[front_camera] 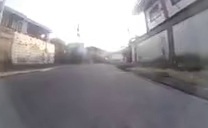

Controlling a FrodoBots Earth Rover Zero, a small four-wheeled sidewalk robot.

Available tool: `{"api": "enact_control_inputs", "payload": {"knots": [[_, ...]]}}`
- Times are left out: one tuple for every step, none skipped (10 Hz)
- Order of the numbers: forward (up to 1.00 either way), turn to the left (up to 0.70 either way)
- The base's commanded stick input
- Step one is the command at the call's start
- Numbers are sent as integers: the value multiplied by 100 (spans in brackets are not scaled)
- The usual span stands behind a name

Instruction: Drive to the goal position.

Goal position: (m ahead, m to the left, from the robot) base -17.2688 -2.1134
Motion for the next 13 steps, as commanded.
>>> {"api": "enact_control_inputs", "payload": {"knots": [[100, -39], [100, -39], [100, -39], [100, -27], [100, 1], [64, 1], [0, 33], [0, 100], [0, 100], [0, 100], [0, 100], [0, 100], [0, 100]]}}
